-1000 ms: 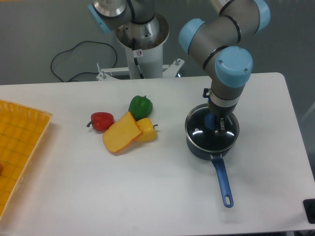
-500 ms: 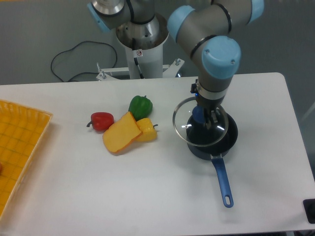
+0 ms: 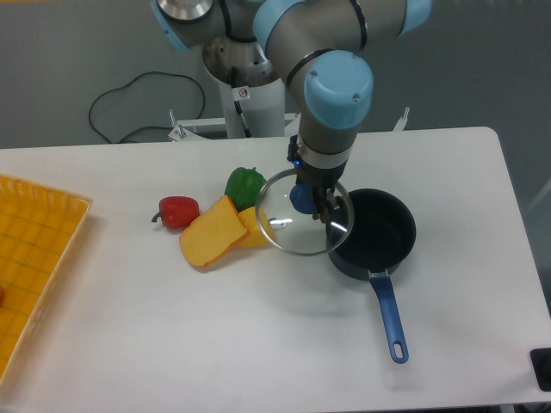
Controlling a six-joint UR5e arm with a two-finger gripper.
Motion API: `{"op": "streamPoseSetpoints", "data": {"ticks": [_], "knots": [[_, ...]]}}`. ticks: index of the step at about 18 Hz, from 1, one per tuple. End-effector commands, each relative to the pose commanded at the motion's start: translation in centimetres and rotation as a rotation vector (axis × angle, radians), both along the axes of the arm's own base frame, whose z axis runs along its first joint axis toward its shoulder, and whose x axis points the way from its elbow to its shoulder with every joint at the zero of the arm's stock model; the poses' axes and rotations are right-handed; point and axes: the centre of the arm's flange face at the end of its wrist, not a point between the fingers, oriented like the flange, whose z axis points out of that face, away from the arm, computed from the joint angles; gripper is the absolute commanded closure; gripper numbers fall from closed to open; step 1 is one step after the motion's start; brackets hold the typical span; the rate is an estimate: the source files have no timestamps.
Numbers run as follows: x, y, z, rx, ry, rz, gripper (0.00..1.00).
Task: Open the lid
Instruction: 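Lift the glass lid by its knob and move it off the saucepan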
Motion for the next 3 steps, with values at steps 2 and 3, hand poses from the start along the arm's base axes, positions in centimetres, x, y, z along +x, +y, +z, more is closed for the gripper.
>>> {"op": "streamPoseSetpoints", "data": {"ticks": [2, 3], "knots": [[0.02, 0.08, 0.08, 0.007, -0.003, 0.002, 0.58], [0.03, 0.17, 0.01, 0.012, -0.008, 0.009, 0.58]]}}
